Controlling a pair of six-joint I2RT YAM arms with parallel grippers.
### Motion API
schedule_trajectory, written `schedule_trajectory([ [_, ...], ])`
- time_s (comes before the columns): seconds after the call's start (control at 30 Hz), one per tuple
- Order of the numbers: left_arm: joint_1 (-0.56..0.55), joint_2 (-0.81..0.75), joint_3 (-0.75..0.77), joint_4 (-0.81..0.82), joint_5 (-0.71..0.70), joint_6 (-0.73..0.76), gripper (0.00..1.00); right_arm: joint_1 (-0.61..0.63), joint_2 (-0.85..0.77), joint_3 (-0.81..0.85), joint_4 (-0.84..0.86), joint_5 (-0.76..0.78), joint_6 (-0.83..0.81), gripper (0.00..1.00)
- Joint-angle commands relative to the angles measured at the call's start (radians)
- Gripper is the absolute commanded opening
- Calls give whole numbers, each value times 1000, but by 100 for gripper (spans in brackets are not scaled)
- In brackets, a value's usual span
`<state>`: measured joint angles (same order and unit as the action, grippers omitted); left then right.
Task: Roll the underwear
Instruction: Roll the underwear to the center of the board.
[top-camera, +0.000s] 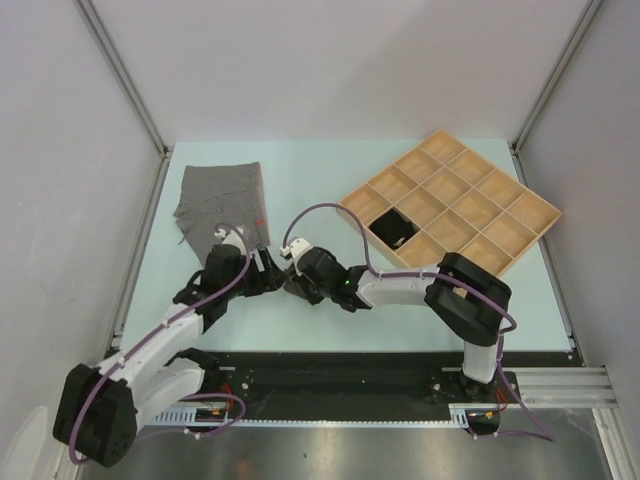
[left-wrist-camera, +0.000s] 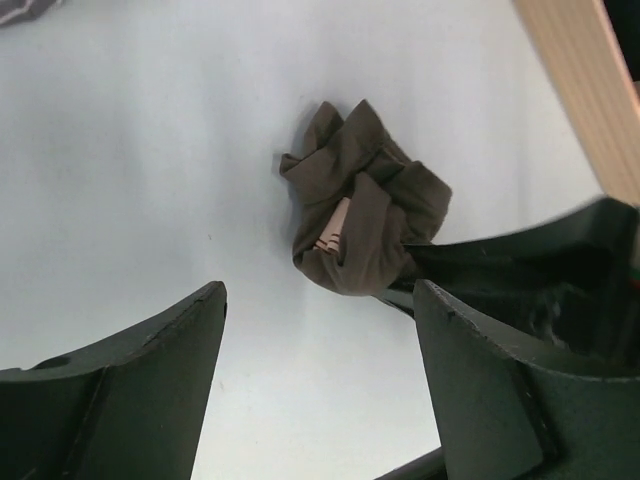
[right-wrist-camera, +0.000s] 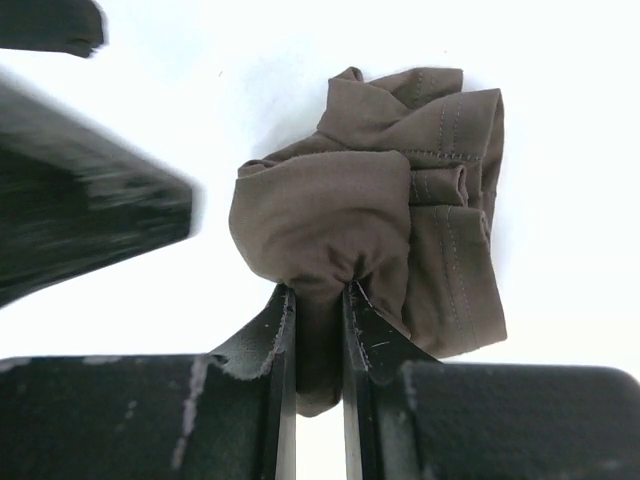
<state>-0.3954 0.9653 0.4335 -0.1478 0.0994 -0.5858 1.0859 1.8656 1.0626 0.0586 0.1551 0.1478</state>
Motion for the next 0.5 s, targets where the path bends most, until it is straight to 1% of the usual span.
schedule_trajectory([
  [0.0,9,-92,-38,2,-1,6,80,-24,53,-15,-177,-363,113,0],
  [0.13,7,-129,-85,50,49,-6,79,-87,58,-9,-157,-475,144,0],
  [0.27,6,-97,-113,91,74,-23,78,-142,64,-9,-137,-566,157,0],
  [0.47,0,-11,-118,224,95,-54,79,-211,83,-4,-118,-667,170,0],
])
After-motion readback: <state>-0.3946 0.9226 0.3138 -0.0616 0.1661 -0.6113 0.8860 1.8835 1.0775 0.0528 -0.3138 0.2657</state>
